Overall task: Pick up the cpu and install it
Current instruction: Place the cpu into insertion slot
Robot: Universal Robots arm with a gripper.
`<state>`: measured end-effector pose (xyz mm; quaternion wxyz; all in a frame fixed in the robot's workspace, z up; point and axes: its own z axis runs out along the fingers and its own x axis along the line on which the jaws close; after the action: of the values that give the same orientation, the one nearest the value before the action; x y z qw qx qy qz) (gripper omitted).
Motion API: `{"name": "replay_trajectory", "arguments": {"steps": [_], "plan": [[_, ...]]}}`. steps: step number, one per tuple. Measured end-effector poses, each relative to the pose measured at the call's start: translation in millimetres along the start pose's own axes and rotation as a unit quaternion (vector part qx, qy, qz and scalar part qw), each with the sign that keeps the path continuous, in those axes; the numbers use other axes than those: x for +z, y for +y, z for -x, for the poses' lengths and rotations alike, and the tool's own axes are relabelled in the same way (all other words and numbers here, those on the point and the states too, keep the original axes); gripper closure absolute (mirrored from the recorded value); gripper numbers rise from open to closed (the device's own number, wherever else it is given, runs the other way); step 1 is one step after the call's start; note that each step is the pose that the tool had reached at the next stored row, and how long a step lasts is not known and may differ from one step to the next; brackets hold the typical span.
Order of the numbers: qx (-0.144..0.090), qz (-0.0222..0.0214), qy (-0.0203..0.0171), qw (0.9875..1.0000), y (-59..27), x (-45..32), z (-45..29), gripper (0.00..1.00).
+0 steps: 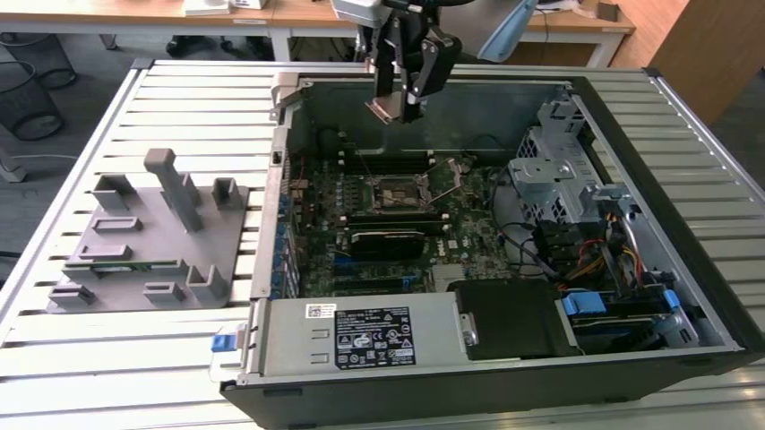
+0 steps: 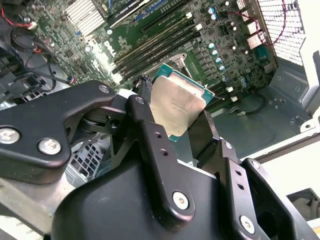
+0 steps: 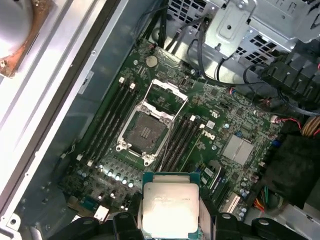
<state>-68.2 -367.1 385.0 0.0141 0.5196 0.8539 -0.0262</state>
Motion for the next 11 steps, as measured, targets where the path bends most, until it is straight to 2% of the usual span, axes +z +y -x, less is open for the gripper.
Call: {"name": "replay_trajectory", "arguments": {"steps": [3, 6, 11], "plan": [[0.019, -0.0012, -0.0007, 0.9998, 0.1, 0.4, -0.2, 0.46], [0.043, -0.0024, 0.0000, 0.9991, 0.1, 1.1, -0.3, 0.46], [0.087, -0.0044, 0.0012, 0.9962, 0.2, 2.4, -0.3, 0.46]]}}
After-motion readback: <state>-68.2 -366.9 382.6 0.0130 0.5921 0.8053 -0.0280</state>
